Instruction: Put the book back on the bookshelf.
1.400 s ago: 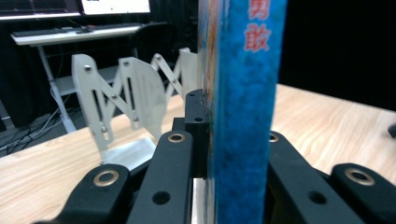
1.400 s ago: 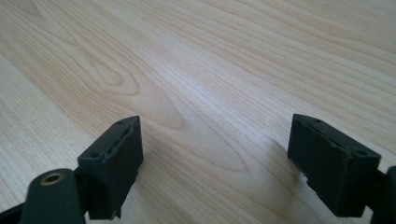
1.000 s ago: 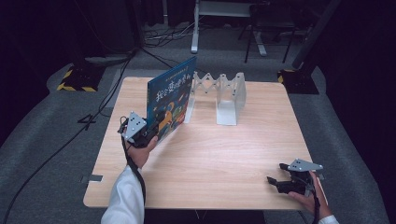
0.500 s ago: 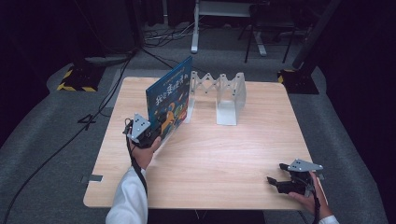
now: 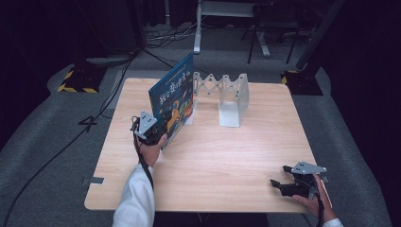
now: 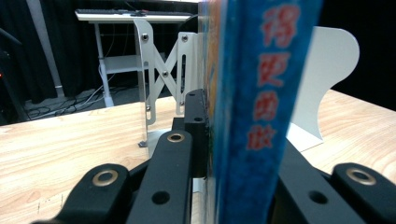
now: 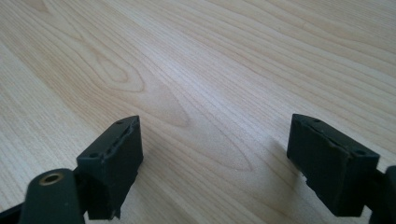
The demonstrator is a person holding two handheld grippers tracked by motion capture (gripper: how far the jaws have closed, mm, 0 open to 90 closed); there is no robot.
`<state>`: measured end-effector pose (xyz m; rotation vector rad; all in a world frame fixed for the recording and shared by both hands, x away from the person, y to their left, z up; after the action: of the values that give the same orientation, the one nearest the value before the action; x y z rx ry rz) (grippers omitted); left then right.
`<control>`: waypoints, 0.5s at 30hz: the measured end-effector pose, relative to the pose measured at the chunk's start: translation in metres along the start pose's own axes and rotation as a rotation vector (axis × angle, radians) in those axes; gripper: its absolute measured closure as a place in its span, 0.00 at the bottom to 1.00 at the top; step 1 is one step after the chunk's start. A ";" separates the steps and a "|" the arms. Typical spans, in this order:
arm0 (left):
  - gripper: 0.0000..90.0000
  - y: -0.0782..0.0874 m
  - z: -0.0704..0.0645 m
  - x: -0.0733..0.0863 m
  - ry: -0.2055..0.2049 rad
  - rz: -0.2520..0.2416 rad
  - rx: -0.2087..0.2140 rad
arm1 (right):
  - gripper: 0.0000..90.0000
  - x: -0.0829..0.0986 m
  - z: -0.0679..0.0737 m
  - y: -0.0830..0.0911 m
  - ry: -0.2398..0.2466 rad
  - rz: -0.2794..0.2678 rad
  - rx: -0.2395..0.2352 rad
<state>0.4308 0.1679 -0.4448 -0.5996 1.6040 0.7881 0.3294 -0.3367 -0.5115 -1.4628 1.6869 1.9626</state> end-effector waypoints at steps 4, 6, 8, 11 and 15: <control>0.92 -0.011 -0.001 0.000 0.000 0.024 -0.010 | 0.21 0.000 0.000 0.000 0.001 -0.001 0.000; 0.92 -0.015 -0.002 -0.002 -0.007 0.031 -0.014 | 0.21 0.000 0.000 0.000 0.000 0.000 0.000; 0.92 -0.019 -0.003 -0.004 -0.014 0.039 -0.018 | 0.21 0.000 0.000 0.000 0.001 0.000 -0.001; 0.92 -0.024 -0.004 -0.006 -0.025 0.051 -0.021 | 0.21 0.000 0.000 0.000 0.002 -0.002 -0.003; 0.92 -0.028 -0.004 -0.007 -0.029 0.059 -0.027 | 0.21 0.000 0.000 0.000 0.003 -0.002 -0.004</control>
<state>0.4509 0.1463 -0.4418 -0.5600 1.5929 0.8593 0.3294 -0.3366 -0.5115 -1.4692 1.6834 1.9650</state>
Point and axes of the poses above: each handheld gripper's, and its own axes: y roughly backward along the jaws, x roughly out of its underside, z roughly to its left, the point moved 1 cm from there along -y, roughly forward along the jaws, and after that the axes turned 10 degrees about x, right-handed, at the moved point
